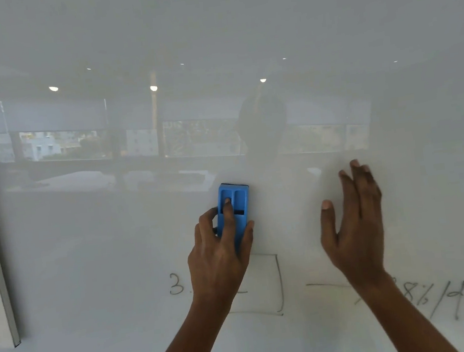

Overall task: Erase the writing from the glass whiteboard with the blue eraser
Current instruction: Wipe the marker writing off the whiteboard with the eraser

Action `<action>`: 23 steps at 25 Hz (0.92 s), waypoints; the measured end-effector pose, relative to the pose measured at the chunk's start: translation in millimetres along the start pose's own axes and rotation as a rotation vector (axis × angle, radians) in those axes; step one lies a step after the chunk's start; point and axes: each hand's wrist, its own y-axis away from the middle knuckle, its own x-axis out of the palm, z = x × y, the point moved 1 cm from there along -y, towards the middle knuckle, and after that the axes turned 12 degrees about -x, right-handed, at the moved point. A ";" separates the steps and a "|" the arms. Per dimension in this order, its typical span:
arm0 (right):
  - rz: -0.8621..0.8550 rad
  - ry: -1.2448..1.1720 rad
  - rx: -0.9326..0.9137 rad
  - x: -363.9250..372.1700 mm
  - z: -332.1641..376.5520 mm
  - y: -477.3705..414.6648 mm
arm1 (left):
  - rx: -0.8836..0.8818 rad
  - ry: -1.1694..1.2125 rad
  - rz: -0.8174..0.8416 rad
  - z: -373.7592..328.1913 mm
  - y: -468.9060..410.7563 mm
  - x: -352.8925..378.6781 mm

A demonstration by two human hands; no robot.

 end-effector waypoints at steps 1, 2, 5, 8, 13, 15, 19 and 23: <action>-0.003 0.023 0.004 -3.9 -11.2 -1.5 | -0.006 0.005 -0.006 -0.7 0.3 0.8; -0.005 0.041 0.010 -7.0 -20.3 -1.3 | -0.007 0.008 -0.014 -1.0 0.1 1.8; -0.006 0.080 0.017 -12.3 -39.6 3.7 | 0.002 0.014 -0.032 0.1 0.7 4.9; -0.002 0.127 0.019 -16.0 -57.7 7.3 | 0.010 0.030 -0.045 2.7 2.2 8.1; 0.015 0.201 0.008 -15.0 -83.9 6.5 | 0.010 0.068 -0.098 5.7 3.1 17.3; 0.021 0.236 -0.011 -10.1 -89.0 6.9 | 0.012 0.083 -0.123 7.9 2.4 21.0; 0.005 0.290 -0.045 -5.3 -96.0 10.2 | 0.013 0.113 -0.170 8.5 0.8 25.8; -0.006 0.299 -0.047 -4.7 -96.5 11.1 | 0.012 0.130 -0.191 10.3 -1.4 27.9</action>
